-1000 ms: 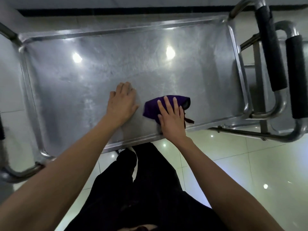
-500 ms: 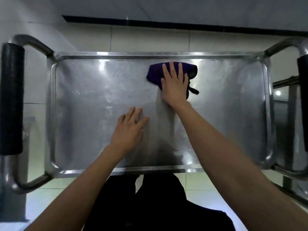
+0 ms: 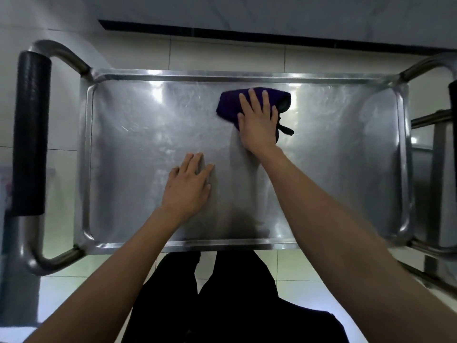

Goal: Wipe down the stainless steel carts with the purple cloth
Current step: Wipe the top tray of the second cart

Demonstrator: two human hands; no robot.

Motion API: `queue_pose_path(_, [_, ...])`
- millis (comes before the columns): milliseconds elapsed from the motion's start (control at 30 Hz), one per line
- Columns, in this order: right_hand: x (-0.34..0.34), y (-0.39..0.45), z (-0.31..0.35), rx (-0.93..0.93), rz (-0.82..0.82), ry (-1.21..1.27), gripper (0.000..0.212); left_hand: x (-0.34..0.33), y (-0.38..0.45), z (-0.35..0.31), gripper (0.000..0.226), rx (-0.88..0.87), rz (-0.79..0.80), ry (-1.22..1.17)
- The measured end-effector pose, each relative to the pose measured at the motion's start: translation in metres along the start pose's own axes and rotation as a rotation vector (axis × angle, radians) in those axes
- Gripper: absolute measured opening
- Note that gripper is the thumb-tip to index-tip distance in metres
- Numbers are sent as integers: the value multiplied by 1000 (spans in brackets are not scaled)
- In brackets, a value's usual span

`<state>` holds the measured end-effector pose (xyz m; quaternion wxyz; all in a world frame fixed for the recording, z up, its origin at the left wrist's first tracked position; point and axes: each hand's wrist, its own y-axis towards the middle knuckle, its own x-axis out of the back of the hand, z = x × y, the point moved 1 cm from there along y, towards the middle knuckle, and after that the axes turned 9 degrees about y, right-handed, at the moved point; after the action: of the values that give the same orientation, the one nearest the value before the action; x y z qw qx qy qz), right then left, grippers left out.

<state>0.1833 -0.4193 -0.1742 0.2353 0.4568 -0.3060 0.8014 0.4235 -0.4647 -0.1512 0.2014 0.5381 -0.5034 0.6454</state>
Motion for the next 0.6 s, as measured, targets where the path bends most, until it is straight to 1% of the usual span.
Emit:
queue_pose_path(133, [-21, -65, 1, -15, 12, -25, 53, -5, -4, 8, 58, -49, -17, 1])
queue_pose_path(300, [-51, -167, 8, -55, 14, -49, 55, -12, -16, 25, 56, -140, -22, -24])
queue_pose_path(400, [-68, -229, 17, -81, 27, -66, 55, -17, -21, 34, 55, -191, -64, 33])
queue_pose_path(467, [-79, -264, 23, -87, 47, -71, 55, -17, -26, 38, 56, -214, -53, 50])
queue_pose_path(533, [-89, -291, 29, -107, 58, -69, 55, -15, -32, 41, 56, -223, -36, 50])
queue_pose_path(600, [-96, -305, 34, -124, 56, -66, 55, -13, -36, 45, 54, -207, -51, 62])
